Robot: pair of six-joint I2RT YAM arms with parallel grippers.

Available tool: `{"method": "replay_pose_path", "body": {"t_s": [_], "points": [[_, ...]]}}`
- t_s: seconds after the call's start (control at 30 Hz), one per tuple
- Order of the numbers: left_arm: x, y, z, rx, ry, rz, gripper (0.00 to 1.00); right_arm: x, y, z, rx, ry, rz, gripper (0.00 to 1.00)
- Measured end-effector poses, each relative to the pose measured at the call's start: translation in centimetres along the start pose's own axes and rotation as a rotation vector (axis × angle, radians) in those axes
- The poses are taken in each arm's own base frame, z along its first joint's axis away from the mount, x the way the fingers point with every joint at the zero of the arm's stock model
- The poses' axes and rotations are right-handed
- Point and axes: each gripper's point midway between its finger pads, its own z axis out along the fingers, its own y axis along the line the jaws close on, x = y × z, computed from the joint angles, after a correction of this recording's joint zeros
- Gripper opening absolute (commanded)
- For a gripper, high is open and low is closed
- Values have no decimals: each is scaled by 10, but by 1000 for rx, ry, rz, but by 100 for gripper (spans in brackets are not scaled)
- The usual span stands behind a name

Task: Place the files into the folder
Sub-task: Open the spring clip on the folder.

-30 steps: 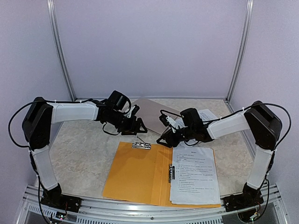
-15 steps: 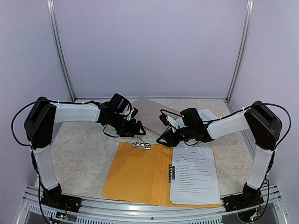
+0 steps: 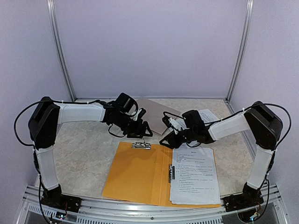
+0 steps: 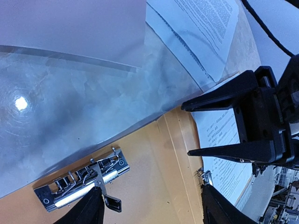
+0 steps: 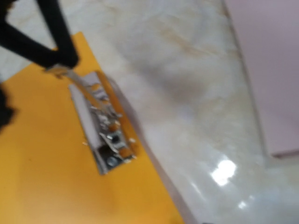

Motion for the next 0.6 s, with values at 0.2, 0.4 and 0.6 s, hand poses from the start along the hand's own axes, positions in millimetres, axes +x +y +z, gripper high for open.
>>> {"method": "replay_pose_path", "body": {"t_s": [0.2,0.4,0.6], "points": [[-2,-17,7,51,20,19,66,0,-11,-11,48,-11,14,46],[2,-29,23,84,60,38,66,-3,-19,-22,89,-28,21,47],[9,-36,33,107,103,50,67,1,-25,-25,116,-25,30,47]]}}
